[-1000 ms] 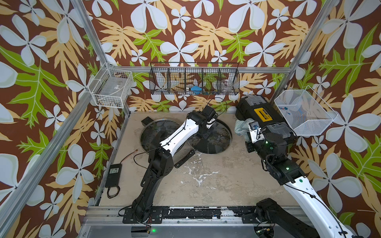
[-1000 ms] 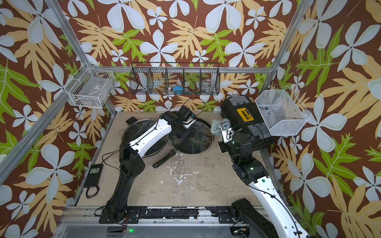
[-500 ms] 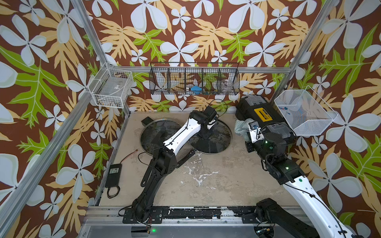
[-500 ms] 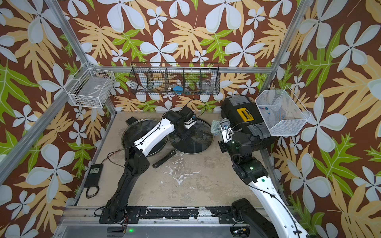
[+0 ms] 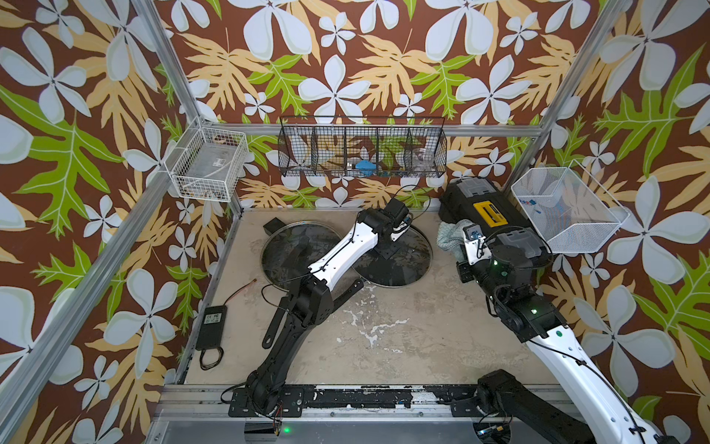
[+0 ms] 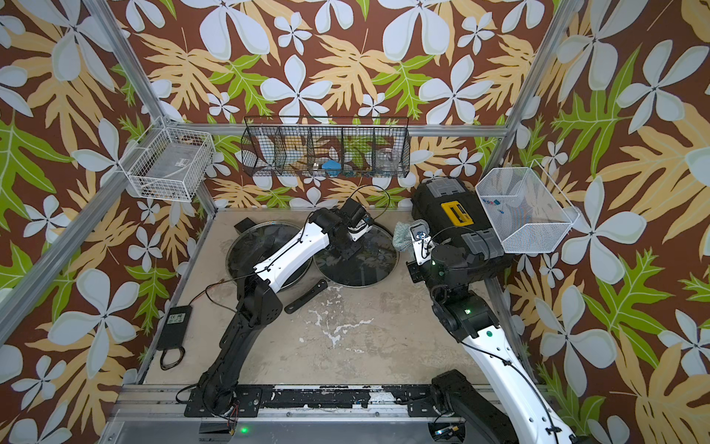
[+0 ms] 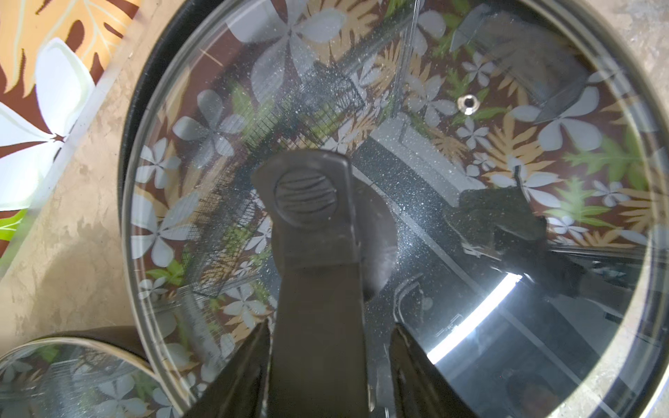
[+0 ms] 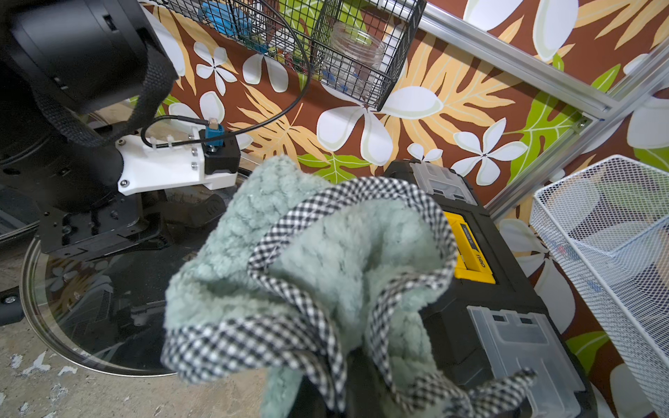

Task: Wipe the pot lid with a cloth
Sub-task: Pick up the pot lid from the cooking pot.

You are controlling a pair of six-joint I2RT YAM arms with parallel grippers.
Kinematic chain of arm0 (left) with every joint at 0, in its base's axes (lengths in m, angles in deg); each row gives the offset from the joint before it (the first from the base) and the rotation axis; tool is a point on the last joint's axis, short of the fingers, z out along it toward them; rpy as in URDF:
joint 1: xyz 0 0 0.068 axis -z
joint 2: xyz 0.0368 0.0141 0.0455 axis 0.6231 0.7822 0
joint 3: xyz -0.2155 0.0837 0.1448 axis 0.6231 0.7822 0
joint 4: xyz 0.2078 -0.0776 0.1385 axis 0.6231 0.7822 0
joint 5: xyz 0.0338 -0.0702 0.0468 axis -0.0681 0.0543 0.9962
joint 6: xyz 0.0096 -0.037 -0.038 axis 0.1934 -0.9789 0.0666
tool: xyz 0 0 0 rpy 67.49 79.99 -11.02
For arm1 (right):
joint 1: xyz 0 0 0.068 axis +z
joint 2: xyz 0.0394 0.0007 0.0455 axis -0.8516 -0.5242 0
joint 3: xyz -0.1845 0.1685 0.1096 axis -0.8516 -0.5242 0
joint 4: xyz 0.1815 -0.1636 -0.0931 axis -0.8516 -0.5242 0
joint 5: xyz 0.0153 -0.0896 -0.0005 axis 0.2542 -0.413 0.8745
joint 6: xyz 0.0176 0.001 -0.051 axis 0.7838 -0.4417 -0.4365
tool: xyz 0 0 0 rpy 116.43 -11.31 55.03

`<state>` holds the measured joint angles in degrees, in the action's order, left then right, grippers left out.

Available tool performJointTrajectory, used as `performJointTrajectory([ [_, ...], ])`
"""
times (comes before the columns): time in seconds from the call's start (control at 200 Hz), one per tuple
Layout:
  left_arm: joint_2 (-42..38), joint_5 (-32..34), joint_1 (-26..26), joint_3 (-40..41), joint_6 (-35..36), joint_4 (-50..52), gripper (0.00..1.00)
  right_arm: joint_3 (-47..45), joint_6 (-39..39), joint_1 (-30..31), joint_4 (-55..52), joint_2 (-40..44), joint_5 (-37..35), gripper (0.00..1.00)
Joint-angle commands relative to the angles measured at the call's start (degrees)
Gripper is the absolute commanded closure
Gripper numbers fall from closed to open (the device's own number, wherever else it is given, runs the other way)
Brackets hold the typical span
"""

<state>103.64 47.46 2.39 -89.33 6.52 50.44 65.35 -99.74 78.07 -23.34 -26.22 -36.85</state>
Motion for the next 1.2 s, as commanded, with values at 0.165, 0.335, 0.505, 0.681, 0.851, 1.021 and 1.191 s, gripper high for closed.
performJointTrajectory([
  [0.165, 0.4, -0.1, -0.1, 1.1, 1.9, -1.7, 0.6, 0.4, 0.7, 0.1, 2.6, -0.4, -1.0, 1.0],
  [0.335, 0.2, -0.7, -0.1, 1.1, 2.1, -2.4, 0.83, 0.6, 0.8, 0.1, 2.6, -0.3, -1.1, 1.0],
  [0.505, -2.1, 0.0, -0.1, 1.7, 3.0, -4.5, 1.0, 0.4, 1.0, 0.1, 2.6, -0.4, -1.2, 1.0],
  [0.681, -7.7, 0.3, -0.5, 4.3, 1.8, -10.4, 1.0, 0.0, 1.6, 0.1, 3.1, -0.4, -0.8, 1.0],
  [0.851, -11.1, -4.4, -2.4, 6.0, -1.0, -14.6, 1.0, -0.5, 3.3, 0.1, 3.9, -0.2, 0.1, 1.0],
  [1.021, -12.3, -12.1, -5.1, 6.3, -5.2, -14.3, 1.0, 0.2, 4.7, 0.1, 3.7, 0.7, 0.3, 1.0],
  [1.191, -14.8, -23.5, -8.4, 6.4, -10.0, -14.3, 1.0, 2.3, 7.2, 0.1, 3.7, 1.2, 2.8, 1.0],
])
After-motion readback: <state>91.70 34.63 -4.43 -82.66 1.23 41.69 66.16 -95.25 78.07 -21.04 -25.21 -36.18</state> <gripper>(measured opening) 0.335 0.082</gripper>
